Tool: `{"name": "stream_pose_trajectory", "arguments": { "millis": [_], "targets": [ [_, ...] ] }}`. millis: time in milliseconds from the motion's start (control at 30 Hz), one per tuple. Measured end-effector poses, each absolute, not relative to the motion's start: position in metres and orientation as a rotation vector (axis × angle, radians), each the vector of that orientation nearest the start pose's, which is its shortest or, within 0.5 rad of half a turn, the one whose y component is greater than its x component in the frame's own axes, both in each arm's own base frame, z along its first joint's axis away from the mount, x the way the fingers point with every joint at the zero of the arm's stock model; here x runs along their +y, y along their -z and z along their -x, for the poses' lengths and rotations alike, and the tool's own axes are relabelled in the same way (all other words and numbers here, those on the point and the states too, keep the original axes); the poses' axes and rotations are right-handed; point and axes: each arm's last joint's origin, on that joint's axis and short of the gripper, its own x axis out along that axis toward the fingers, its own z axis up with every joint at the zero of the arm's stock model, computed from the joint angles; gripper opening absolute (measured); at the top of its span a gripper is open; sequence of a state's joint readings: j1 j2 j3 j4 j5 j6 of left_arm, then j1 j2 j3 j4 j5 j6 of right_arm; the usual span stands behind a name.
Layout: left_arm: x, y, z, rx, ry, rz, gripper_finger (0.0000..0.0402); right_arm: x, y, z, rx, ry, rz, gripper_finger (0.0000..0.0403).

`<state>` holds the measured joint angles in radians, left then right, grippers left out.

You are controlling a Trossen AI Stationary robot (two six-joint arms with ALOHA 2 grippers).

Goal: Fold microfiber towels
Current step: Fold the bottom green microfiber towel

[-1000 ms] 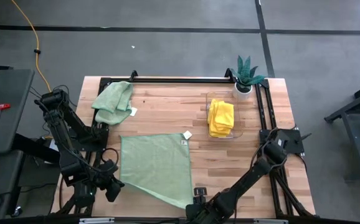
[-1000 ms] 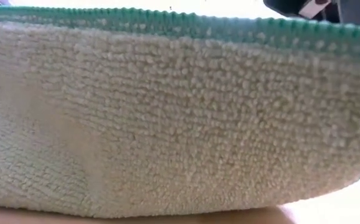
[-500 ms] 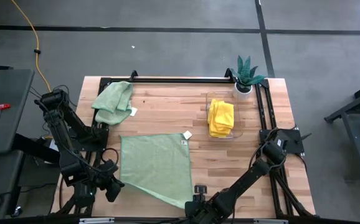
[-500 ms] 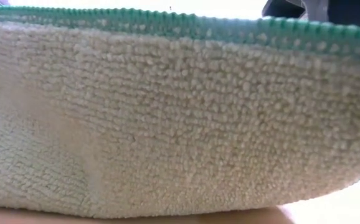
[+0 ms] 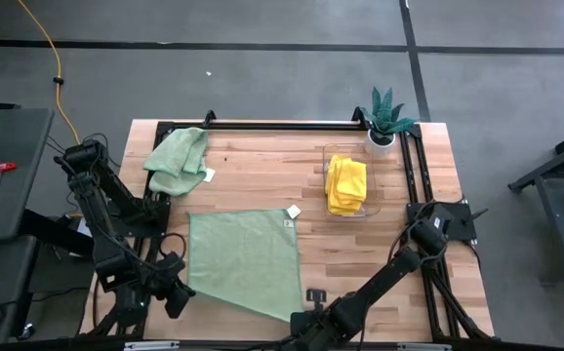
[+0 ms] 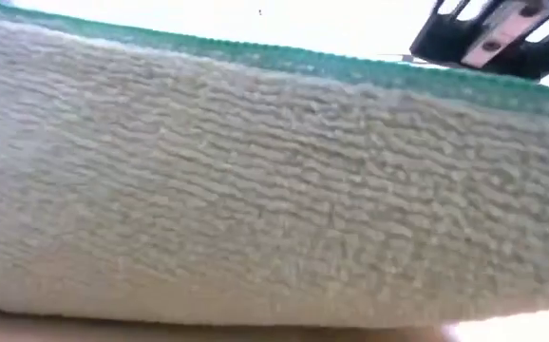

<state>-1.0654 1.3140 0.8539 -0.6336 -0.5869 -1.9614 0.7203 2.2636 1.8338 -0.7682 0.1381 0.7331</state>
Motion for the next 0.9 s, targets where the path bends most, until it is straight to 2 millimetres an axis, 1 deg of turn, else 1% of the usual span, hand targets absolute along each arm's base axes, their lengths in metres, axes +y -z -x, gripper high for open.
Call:
{"name": "stream_pose_trajectory", "arguments": {
  "millis": [100,233,400,500,567,633,767,900],
  "targets": [
    [-0.209,-0.223,-0.130,0.780,-0.350,1.063,0.0000,0.300,-0.182,-0.361,1.212,-0.149,-0.158,0.0003],
    [-0.221,-0.219,-0.132,0.708,-0.332,1.116,0.0000,0.283,-0.200,-0.370,1.212,-0.219,-0.177,0.0002],
    [-0.233,-0.204,-0.137,0.677,-0.360,1.174,0.0000,0.252,-0.228,-0.382,1.152,-0.224,-0.189,0.0001],
    [-0.236,-0.201,-0.138,0.674,-0.364,1.188,0.0000,0.231,-0.232,-0.387,1.181,-0.184,-0.177,0.0001],
    [-0.233,-0.204,-0.137,0.668,-0.370,1.179,0.0000,0.217,-0.236,-0.390,1.194,-0.161,-0.165,0.0001],
    [-0.226,-0.209,-0.134,0.654,-0.388,1.151,0.0000,0.203,-0.239,-0.391,1.206,-0.120,-0.137,0.0001],
    [-0.203,-0.219,-0.125,0.633,-0.466,1.097,0.0000,0.177,-0.236,-0.396,1.254,-0.034,-0.066,0.0000],
    [-0.179,-0.227,-0.121,0.626,-0.564,1.026,0.0000,0.151,-0.236,-0.406,1.246,0.016,-0.040,0.0000]
  ]
}}
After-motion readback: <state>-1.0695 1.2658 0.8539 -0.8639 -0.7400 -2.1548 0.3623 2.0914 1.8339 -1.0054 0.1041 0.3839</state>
